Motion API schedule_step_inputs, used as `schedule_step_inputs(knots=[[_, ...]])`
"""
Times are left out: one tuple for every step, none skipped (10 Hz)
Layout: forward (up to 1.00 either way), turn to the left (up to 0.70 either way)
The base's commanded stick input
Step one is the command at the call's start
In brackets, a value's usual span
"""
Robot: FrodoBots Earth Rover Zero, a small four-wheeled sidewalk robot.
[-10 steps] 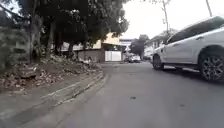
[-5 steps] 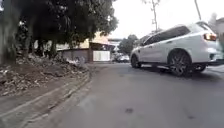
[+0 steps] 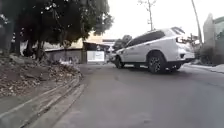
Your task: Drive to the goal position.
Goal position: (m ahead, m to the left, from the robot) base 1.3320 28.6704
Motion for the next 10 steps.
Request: schedule_step_inputs(knots=[[1.00, 0.04], [1.00, 0.04], [1.00, 0.04], [1.00, 0.04], [1.00, 0.04], [1.00, 0.04], [1.00, 0.04], [1.00, 0.04], [1.00, 0.04], [1.00, 0.04]])
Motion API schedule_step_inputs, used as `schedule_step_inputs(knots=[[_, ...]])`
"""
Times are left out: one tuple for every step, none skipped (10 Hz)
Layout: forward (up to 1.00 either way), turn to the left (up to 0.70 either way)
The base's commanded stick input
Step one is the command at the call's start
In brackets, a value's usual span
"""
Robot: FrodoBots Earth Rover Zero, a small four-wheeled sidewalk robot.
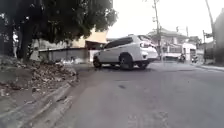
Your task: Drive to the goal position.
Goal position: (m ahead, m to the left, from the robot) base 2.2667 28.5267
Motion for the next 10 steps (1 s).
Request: schedule_step_inputs(knots=[[1.00, 0.04], [1.00, 0.04], [1.00, 0.04], [1.00, 0.04], [1.00, 0.04], [1.00, 0.04], [1.00, 0.04], [1.00, 0.04], [1.00, 0.04], [1.00, 0.04]])
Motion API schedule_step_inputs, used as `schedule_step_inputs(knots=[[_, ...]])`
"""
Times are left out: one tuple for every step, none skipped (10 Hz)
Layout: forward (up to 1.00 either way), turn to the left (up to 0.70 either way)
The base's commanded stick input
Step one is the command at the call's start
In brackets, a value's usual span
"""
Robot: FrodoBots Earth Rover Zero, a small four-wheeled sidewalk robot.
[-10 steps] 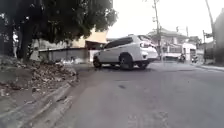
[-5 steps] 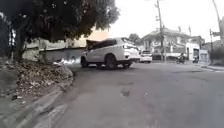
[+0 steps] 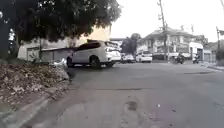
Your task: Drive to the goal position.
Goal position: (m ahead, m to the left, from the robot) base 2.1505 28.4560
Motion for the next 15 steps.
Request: schedule_step_inputs(knots=[[1.00, 0.04], [1.00, 0.04], [1.00, 0.04], [1.00, 0.04], [1.00, 0.04], [1.00, 0.04], [1.00, 0.04], [1.00, 0.04], [1.00, 0.04], [1.00, 0.04], [1.00, 0.04], [1.00, 0.04], [1.00, 0.04], [1.00, 0.04], [1.00, 0.04]])
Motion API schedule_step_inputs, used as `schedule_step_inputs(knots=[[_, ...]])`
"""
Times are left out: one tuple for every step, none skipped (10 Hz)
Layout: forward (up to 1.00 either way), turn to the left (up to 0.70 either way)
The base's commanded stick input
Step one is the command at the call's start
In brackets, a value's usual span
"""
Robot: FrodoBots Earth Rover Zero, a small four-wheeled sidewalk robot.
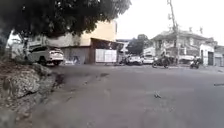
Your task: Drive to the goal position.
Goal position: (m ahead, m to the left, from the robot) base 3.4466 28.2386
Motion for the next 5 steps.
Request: schedule_step_inputs(knots=[[1.00, 0.04], [0.30, 0.01], [0.00, 0.00], [0.00, 0.00], [0.00, 0.00]])
